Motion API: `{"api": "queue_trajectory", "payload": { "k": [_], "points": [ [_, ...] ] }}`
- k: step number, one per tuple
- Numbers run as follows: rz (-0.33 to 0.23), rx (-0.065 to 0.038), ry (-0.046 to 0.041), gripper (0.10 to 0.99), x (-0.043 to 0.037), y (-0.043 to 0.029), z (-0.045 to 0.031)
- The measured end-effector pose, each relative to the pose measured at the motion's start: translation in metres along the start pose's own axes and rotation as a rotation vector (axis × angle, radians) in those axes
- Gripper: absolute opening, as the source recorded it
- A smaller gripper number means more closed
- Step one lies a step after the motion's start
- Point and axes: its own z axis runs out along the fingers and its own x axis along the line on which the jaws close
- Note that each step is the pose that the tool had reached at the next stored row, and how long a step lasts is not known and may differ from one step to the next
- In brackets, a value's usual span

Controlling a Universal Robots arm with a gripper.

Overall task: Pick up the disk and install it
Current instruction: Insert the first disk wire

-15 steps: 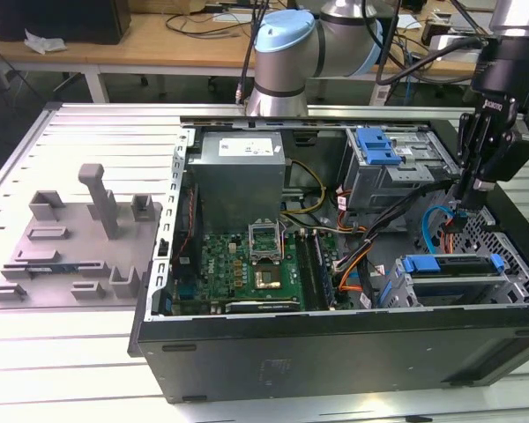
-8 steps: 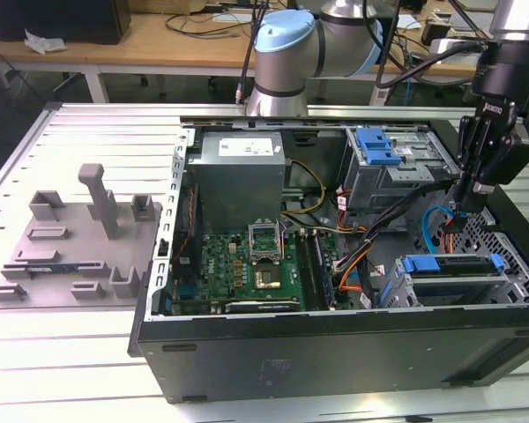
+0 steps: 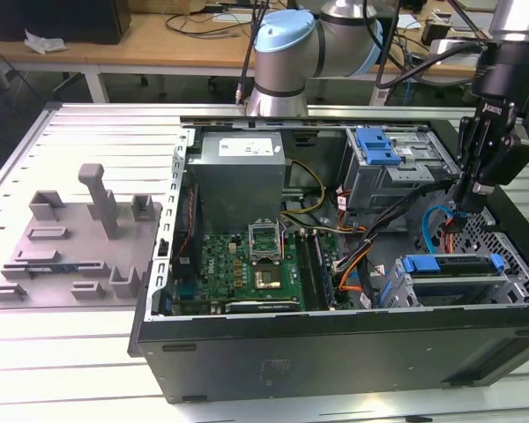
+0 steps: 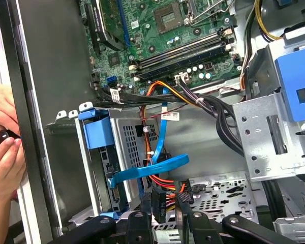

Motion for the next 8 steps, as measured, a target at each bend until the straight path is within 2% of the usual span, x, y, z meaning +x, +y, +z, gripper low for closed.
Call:
{"api": "queue_trajectory", "payload": {
  "k": [4,5,6,7,8],
  "points": [
    [0.000,0.000,0.0003,0.310,-0.0002,0.0000,0.0004],
    [0.000,0.000,0.0003,0.243,-0.0002,0.0000,0.0005],
    [0.000,0.000,0.0004,0.243,-0.0002,0.0000,0.0006],
    [0.000,0.000,0.0005,0.176,-0.0002,0.0000,0.0007],
    [0.000,0.000,0.0005,0.165,-0.0003,0.0000,0.0007]
  ]
}}
